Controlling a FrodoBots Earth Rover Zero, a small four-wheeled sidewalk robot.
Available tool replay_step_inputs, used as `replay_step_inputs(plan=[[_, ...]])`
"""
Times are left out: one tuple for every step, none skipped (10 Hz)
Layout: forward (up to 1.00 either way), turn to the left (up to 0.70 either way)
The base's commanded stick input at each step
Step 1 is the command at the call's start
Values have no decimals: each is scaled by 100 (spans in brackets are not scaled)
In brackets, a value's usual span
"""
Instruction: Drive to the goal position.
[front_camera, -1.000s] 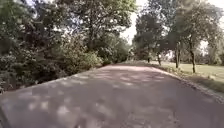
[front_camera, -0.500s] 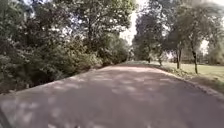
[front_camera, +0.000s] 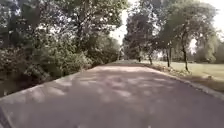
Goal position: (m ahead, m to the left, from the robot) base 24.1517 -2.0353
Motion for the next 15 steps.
replay_step_inputs(plan=[[70, 0], [70, 0], [70, 0], [70, 0], [70, 0], [70, 0], [70, 0], [70, 0], [70, 0], [70, 0], [70, 0], [70, 0], [70, 0], [70, 0], [70, 0]])
